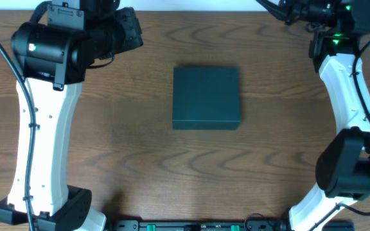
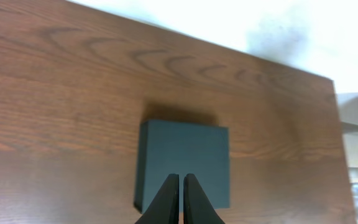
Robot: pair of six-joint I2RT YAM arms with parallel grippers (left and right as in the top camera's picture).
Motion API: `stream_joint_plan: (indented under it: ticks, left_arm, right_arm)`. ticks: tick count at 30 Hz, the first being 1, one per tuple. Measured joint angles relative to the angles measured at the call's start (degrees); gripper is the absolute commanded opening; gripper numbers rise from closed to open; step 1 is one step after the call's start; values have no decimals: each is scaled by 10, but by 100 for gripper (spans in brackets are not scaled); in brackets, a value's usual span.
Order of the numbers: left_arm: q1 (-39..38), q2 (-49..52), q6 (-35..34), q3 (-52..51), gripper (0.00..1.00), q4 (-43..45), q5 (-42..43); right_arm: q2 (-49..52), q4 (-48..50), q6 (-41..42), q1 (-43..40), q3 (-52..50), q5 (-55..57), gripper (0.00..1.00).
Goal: Pack container
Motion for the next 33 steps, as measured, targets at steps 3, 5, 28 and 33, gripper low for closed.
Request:
stream_joint_plan:
  ticks: [3, 5, 28, 33]
  left_arm:
    - [-13, 5, 3, 0, 6, -1, -20]
    - [-22, 8, 5, 0, 6, 1, -32]
    - [-27, 130, 87, -13, 6, -16, -64]
    - [-27, 185, 82, -17, 6, -35, -59]
  right_arm:
    - [2, -77, -23, 0, 0, 47, 2]
    - [2, -139, -62, 0, 0, 84, 2]
    - [-73, -1054, -756, 143, -1, 799, 2]
    - [-73, -1118, -742, 156, -10, 922, 1]
